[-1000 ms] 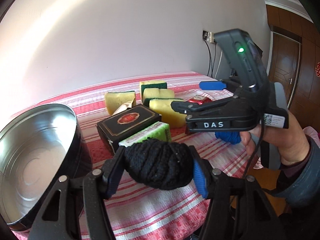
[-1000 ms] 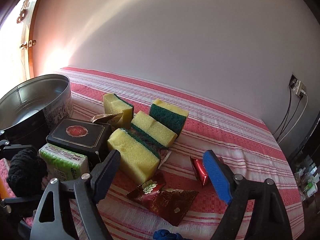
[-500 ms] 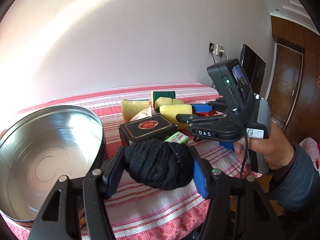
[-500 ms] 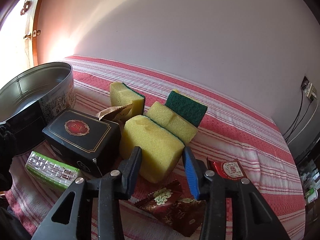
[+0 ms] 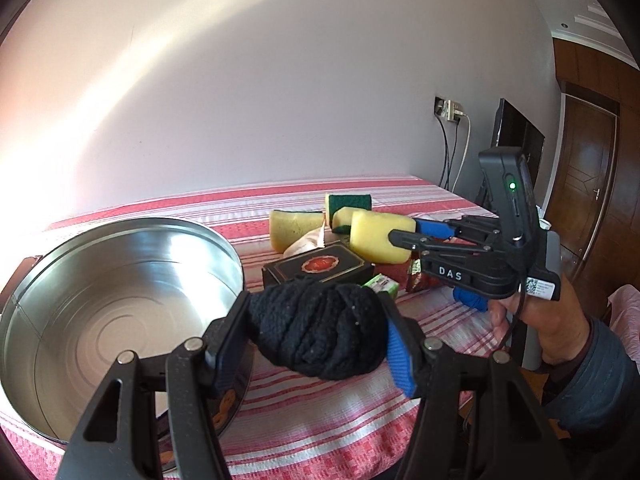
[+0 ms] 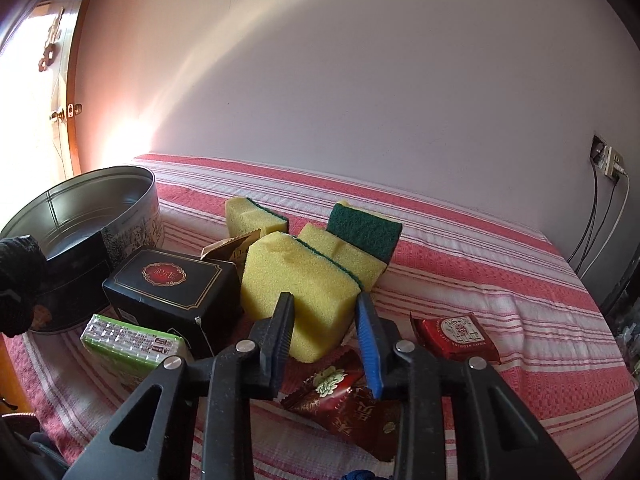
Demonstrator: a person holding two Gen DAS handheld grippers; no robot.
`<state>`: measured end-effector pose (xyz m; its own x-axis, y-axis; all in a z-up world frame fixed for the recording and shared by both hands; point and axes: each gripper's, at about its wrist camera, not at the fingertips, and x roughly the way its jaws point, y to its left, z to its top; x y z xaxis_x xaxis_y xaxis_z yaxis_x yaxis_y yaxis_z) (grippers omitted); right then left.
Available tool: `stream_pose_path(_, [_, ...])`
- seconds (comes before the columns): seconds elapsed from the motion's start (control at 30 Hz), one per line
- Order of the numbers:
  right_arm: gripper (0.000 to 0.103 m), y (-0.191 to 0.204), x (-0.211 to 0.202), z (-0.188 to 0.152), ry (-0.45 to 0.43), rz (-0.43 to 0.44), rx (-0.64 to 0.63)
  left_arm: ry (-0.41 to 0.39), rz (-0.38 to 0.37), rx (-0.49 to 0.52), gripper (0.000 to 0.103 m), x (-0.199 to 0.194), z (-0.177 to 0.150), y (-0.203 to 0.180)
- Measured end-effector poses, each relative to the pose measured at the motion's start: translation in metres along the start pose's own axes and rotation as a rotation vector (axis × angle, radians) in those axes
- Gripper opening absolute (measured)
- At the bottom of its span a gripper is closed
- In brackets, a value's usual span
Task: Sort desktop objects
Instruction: 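Grasp the yellow-green sponge with the right gripper while the left gripper holds the black ball, then carry the sponge and black ball over the metal tin with both grippers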
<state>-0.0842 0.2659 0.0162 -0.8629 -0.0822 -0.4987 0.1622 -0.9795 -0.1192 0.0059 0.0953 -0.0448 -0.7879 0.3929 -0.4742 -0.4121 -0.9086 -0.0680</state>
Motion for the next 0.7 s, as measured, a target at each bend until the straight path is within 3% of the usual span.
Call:
stream_pose_path(0.27, [0.033,0.003,-0.025,0.008,-0.105,-0.033,0.025,-0.008,0.060,0.004,0.061,-0.009,0.003,0.006])
stream_pose_path(0.7, [0.033,0.016,-0.046,0.024,-0.166,-0.041,0.008,-0.043,0.138,-0.001,0.061,-0.019,0.009,0.020])
